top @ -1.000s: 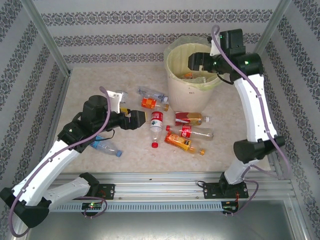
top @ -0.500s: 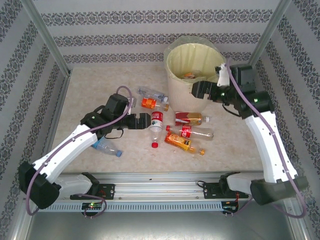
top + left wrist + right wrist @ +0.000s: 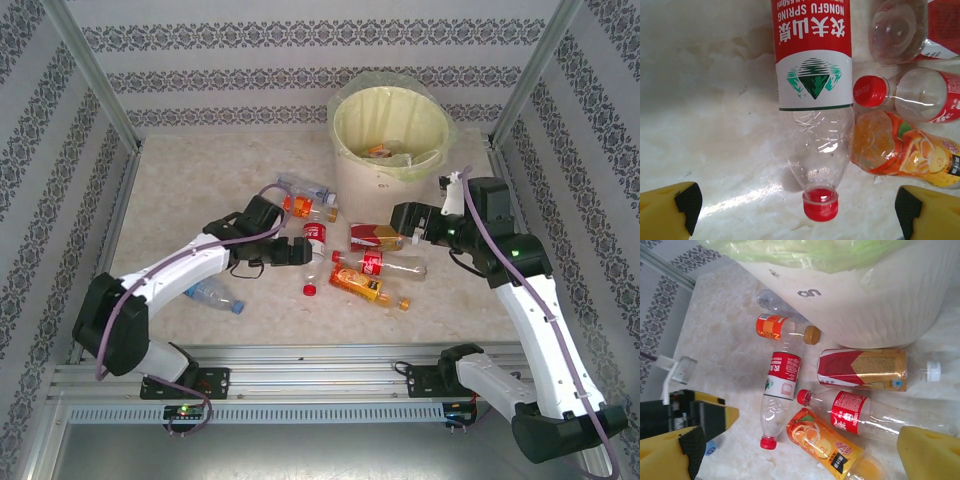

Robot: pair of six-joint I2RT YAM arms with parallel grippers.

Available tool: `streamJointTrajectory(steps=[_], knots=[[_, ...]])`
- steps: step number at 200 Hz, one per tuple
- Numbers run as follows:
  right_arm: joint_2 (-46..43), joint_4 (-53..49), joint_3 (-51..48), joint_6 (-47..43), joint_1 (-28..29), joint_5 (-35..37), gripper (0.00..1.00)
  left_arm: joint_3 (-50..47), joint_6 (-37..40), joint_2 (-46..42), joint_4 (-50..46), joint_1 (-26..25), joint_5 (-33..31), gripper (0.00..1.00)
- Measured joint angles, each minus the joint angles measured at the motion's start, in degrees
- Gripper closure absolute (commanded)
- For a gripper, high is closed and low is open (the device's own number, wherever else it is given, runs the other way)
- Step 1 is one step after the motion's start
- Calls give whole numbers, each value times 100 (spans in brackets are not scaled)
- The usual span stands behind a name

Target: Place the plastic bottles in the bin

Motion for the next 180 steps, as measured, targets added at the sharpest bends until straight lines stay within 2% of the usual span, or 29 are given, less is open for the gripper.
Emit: streamJointTrajectory(steps=[96, 151, 180], knots=[[-20, 221, -363, 131, 2, -540, 2, 7, -22, 966, 487, -144, 341, 0], [-17, 234, -494, 170, 2, -573, 2, 46, -146, 1405, 811, -267, 413, 8], [-28, 234, -522, 170, 2, -575, 2, 76, -188, 1582, 933, -291, 474, 18]])
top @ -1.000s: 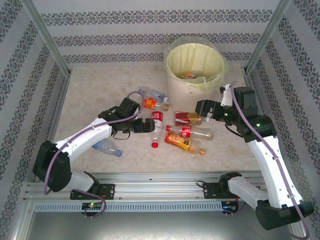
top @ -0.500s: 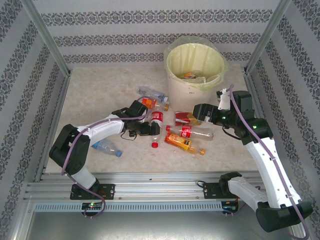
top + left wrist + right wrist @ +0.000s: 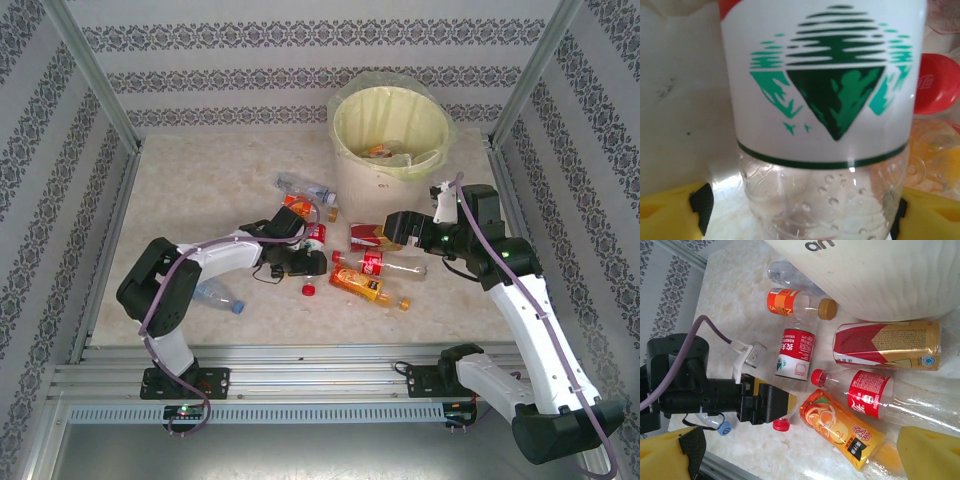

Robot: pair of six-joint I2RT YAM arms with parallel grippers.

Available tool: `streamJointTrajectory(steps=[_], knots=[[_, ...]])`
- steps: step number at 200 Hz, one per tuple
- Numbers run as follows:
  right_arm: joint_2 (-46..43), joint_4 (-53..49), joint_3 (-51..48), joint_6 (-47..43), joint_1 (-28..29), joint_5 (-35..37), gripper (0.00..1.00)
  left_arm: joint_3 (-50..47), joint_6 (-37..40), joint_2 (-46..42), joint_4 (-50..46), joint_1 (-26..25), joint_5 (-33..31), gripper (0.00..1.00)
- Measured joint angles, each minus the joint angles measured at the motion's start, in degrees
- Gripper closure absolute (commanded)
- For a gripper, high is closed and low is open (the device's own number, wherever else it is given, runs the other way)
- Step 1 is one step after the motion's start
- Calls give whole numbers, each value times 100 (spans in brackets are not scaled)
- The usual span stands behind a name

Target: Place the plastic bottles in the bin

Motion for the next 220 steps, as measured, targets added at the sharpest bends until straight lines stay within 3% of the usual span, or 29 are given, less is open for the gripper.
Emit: streamJointTrajectory(steps=[81, 145, 220], knots=[[-39, 39, -85, 0, 2, -79, 2, 74, -81, 83, 151, -7, 24, 42], [-24, 439, -295, 328, 385, -402, 3, -212, -48, -925, 155, -7, 85, 42], [728, 2166, -695, 1569, 1604, -555, 6, -667, 105, -2505, 407, -9, 1036, 43]])
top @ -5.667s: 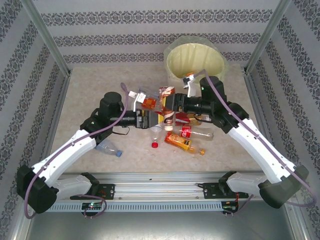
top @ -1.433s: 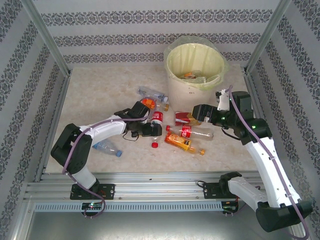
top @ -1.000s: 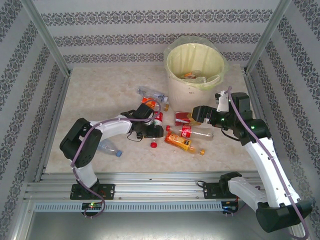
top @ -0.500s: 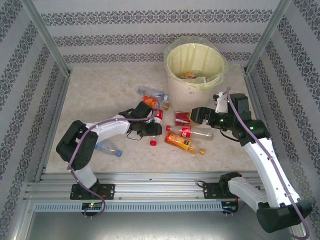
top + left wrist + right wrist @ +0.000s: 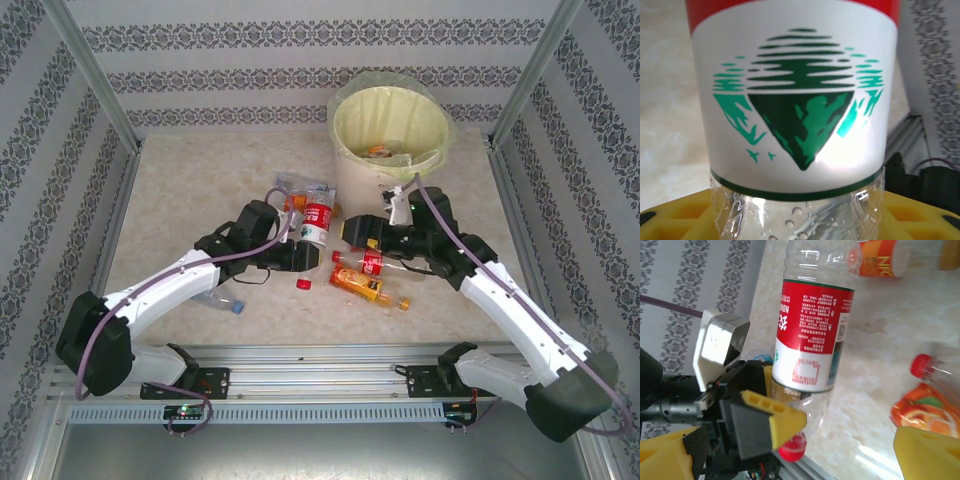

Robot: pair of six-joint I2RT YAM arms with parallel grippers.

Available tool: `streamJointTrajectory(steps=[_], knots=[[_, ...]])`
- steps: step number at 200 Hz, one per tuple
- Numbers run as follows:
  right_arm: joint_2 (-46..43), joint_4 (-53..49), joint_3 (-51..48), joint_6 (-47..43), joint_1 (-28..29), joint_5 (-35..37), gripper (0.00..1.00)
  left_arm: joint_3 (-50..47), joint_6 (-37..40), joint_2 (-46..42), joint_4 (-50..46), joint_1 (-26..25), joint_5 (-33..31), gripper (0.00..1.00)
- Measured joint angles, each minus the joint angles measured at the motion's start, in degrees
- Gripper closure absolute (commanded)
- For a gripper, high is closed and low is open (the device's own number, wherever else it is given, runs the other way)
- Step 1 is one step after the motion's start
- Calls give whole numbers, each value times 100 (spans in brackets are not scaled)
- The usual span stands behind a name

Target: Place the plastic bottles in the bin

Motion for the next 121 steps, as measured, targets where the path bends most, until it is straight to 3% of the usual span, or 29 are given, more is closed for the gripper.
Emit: streamJointTrajectory(steps=[77, 121], knots=[[909, 1051, 214, 660, 363, -50, 12, -133, -181, -546, 479, -105, 649, 43], [1119, 1200, 426, 761, 435, -81, 22, -149, -310, -546, 616, -197, 671, 42]])
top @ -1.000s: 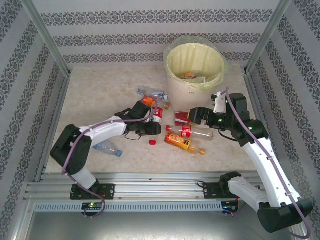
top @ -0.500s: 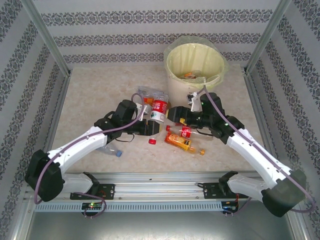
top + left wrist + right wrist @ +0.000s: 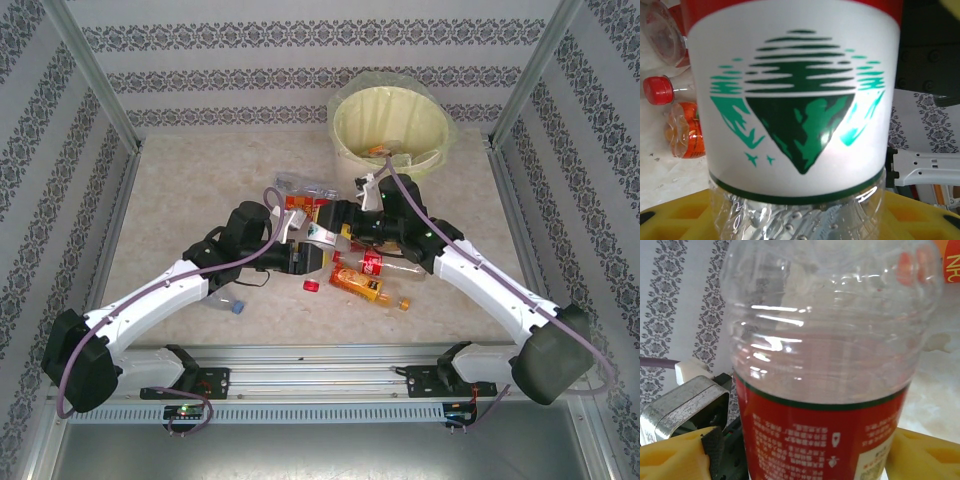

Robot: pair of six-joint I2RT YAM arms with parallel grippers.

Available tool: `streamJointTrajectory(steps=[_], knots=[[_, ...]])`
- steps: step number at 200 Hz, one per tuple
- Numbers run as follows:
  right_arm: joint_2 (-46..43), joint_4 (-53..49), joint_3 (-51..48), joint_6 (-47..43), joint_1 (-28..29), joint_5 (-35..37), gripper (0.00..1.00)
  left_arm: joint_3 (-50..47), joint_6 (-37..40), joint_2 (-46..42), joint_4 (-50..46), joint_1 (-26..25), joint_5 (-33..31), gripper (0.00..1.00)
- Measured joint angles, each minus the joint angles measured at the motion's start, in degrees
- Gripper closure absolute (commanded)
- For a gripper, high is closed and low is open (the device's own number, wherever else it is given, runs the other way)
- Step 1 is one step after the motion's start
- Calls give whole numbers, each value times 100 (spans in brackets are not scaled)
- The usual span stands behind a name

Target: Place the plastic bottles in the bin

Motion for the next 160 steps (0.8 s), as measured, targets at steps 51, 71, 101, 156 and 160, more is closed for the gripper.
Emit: streamJointTrajectory(steps=[51, 71, 101, 156, 160], knots=[[81, 11, 35, 31, 0, 28, 35, 0, -61, -2, 120, -96, -15, 42], [81, 7, 42, 26, 0, 57, 39, 0, -70, -2, 125, -101, -44, 36], [52, -72, 70, 0, 0, 103, 43, 0, -120, -2, 140, -107, -39, 21], [-448, -522, 350, -267, -92, 223, 46, 39, -212, -212, 363, -175, -254, 0], [-483, -557, 389, -289, -109, 245, 46, 66, -212, -216, 393, -177, -278, 0]])
